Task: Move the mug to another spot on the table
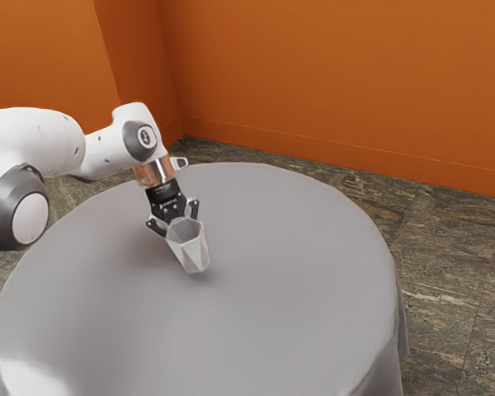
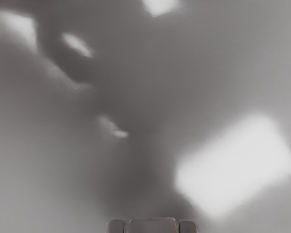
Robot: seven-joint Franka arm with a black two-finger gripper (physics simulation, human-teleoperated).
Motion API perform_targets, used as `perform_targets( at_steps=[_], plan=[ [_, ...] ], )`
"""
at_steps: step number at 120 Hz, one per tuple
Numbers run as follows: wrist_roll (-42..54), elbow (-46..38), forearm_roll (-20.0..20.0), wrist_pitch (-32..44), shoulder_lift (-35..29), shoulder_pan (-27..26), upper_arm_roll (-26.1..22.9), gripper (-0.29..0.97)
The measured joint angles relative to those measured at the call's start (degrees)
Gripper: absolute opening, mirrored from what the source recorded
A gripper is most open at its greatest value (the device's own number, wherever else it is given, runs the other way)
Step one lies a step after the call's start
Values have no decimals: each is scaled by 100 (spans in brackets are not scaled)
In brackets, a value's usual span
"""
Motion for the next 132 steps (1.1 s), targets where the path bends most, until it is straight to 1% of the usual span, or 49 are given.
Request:
perform_targets(
  at_steps=[60, 78, 91, 109, 132],
  plan=[
    [-54, -4, 8, 176, 147, 29, 44, -7],
    [-32, -15, -60, 199, 150, 32, 50, 26],
    [-14, -15, -82, 209, 153, 30, 51, 43],
    [9, -16, -61, 327, 151, 35, 51, 55],
    [76, -16, 99, 661, 156, 36, 51, 63]
  ],
)
